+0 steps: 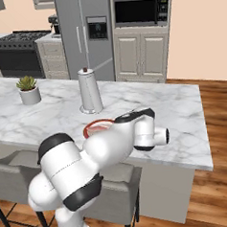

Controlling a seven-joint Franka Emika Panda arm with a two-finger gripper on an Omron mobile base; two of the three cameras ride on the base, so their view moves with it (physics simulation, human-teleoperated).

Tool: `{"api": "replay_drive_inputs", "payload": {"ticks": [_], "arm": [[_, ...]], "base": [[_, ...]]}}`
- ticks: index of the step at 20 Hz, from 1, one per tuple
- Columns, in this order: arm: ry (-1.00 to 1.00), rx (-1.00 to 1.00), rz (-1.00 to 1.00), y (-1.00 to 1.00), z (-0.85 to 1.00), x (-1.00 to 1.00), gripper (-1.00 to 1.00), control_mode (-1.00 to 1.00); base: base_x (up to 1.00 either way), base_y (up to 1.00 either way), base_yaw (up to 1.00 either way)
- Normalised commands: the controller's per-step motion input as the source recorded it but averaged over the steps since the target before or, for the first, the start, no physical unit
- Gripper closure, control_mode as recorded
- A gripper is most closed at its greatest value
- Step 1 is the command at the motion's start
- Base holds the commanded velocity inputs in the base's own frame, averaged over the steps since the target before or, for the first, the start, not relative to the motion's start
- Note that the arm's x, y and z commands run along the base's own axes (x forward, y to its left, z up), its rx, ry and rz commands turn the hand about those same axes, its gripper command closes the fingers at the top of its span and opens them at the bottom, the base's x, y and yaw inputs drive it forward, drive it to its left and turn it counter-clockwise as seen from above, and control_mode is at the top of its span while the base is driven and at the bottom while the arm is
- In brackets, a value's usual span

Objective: Retrieve the shaker from the cabinet and place it next the steak on a plate on the dining table.

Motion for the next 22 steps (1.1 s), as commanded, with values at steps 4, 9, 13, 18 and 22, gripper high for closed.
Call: {"api": "replay_drive_inputs", "payload": {"ticks": [4,9,13,18,22], "arm": [[0.0,0.0,0.0,-0.13,-0.24,0.33,1.0,-1.0],[0.0,0.0,0.0,-0.17,-0.21,0.33,1.0,-1.0],[0.0,0.0,0.0,-0.25,-0.19,0.32,1.0,-1.0],[0.0,0.0,0.0,-0.2,-0.22,0.33,1.0,-1.0],[-0.04,0.0,0.0,-0.08,-0.23,0.33,1.0,-1.0]], "base": [[0.0,0.0,0.0],[0.0,0.0,0.0],[0.0,0.0,0.0],[0.0,0.0,0.0],[0.0,0.0,0.0]]}}
